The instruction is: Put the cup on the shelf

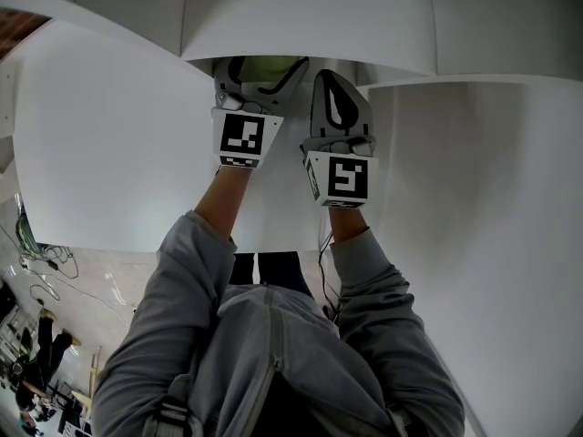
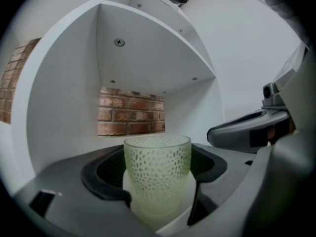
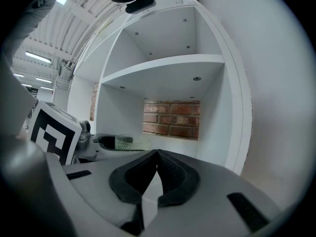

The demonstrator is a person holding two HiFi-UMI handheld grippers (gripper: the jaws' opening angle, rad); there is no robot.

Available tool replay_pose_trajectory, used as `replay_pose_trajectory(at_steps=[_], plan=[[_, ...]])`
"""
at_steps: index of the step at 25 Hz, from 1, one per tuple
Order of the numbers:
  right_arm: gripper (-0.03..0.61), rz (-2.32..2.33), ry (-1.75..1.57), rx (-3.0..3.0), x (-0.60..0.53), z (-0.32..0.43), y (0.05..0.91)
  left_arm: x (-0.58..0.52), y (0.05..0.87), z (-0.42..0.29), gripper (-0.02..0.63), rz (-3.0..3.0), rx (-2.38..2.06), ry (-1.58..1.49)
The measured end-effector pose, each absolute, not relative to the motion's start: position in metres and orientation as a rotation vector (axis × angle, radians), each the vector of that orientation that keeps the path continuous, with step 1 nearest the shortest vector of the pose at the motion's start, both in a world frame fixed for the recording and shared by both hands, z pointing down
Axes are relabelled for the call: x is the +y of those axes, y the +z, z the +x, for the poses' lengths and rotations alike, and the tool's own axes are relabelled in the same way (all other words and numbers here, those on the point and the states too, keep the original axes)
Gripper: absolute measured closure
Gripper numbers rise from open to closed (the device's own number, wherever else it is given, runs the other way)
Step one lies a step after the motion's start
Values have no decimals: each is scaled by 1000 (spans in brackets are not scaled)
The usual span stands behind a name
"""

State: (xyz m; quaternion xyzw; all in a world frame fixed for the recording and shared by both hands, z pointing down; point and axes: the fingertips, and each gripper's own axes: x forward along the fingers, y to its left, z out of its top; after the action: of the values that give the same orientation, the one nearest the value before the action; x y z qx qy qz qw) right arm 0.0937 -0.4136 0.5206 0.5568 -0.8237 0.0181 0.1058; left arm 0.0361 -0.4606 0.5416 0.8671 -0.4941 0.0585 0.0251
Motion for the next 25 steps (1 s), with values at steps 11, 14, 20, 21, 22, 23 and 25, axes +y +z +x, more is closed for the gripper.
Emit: replay_pose_trajectory(at_steps=[11,14,20,21,22,23,25], plan=[[552,1636,64,-2430,-408,93,521,-459,550,39,233,2684,-1496,215],[552,1632,56,-2433,-407,92,519,-459,551,40,231,2682,-1480,226],[552,1638,71,-2428,-400,92,516,-455,552,42,178,2643,-1486,247],[552,1639,70,-2429,-398,92,515,-453,553,42,178,2633,-1491,252],[552,1640,69,-2430,-396,91,514,-450,553,41,178,2625,-1496,257],[552,1642,71,-2430,-394,91,513,-447,553,40,178,2618,-1503,262],[552,1648,75,-2431,-390,91,511,-442,552,37,178,2605,-1519,271]])
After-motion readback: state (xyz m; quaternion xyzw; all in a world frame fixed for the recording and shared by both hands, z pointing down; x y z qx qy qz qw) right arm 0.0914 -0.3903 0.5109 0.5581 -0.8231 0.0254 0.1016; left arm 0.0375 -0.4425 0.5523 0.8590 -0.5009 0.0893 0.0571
